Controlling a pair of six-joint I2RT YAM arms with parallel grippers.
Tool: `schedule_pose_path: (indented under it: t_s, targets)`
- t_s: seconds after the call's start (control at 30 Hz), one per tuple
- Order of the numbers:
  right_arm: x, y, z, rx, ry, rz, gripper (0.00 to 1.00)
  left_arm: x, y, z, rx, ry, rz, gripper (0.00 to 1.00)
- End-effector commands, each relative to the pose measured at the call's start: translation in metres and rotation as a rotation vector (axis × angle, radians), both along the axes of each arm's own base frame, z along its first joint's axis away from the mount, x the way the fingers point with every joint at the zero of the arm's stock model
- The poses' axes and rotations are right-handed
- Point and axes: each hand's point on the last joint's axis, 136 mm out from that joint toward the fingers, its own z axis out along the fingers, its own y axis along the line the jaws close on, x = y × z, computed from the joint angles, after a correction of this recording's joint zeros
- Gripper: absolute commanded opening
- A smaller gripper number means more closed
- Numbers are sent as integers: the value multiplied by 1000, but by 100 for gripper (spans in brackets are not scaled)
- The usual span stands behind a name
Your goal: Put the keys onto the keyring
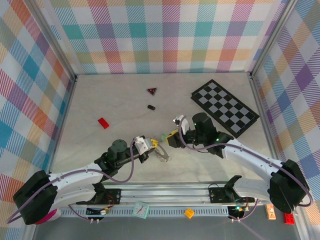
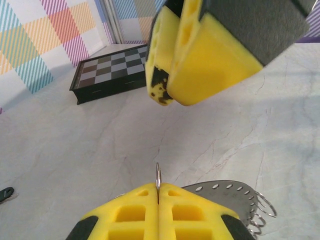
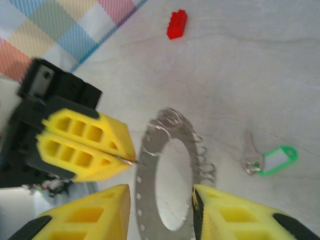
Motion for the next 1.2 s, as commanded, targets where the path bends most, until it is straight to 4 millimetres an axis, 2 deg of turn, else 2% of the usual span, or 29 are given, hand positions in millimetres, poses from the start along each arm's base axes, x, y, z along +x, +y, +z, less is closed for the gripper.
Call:
schedule_pose_path:
  t_s: [0.0, 0.23, 0.33, 0.5, 0.77, 1.03, 1.1, 1.17]
  targets:
    - [2, -4, -5, -59, -172, 64, 38, -8, -6, 13, -70, -14, -38, 0]
    - [-15, 18, 14, 5, -450, 362, 39, -13, -10, 15, -102, 6, -75, 0]
    - [-24, 23, 12, 19, -490, 463, 39, -13, -9, 20, -148, 5, -90, 0]
    - [-24, 28, 6, 20, -500, 509, 36, -16, -13, 25, -190, 31, -154, 0]
    - [-27, 29, 0, 27, -488, 531, 23, -15, -16, 27, -216, 52, -197, 0]
    - [-27, 32, -5, 24, -458, 548, 18, -17, -14, 28, -224, 54, -207, 0]
    - [-27, 32, -5, 22, -455, 552, 13, -17, -14, 28, -224, 55, -206, 0]
    - [-29, 32, -1, 32, -460, 554, 2, -16, -13, 27, -221, 57, -198, 0]
